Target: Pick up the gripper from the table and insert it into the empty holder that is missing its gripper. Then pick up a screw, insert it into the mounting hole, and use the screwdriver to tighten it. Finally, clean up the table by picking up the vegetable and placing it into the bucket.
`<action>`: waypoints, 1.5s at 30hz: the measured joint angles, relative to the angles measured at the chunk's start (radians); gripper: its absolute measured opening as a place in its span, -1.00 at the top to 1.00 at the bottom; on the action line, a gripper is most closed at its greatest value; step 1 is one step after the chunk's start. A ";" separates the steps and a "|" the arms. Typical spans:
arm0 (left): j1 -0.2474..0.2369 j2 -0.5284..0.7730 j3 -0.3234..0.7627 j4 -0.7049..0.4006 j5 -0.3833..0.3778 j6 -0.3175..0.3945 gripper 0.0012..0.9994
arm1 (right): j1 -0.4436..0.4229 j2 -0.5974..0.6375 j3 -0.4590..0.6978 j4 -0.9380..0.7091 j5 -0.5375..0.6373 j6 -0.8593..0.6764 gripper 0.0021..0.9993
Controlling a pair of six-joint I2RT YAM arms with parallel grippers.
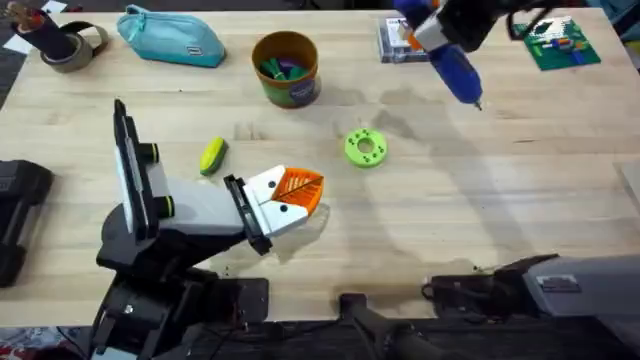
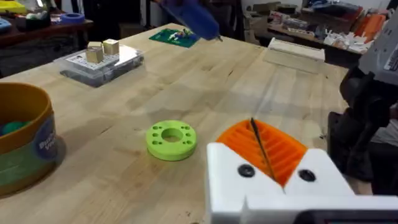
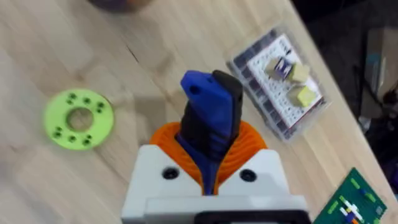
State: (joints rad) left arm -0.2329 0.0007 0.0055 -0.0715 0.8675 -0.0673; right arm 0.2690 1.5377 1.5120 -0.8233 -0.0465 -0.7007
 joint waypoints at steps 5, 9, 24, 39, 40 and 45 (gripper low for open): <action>0.000 0.000 0.000 0.000 0.000 0.000 0.97 | -0.056 0.182 0.000 0.010 0.048 -0.103 0.89; 0.000 0.000 0.000 0.000 0.000 0.000 0.97 | -0.094 0.349 0.000 0.070 0.078 -0.164 0.89; 0.000 0.000 0.000 0.000 0.000 0.000 0.97 | -0.114 0.435 0.000 0.070 0.151 -0.139 -0.99; 0.000 0.000 0.000 0.234 -0.043 0.007 -0.21 | -0.114 -0.123 0.007 -0.178 0.093 0.297 -0.99; 0.000 0.000 0.000 0.249 -0.046 0.006 -0.51 | -0.114 -0.155 0.007 -0.190 0.081 0.318 -0.99; 0.000 0.000 0.000 0.252 -0.053 0.009 -0.95 | -0.114 -0.220 0.009 -0.232 0.053 0.351 -0.99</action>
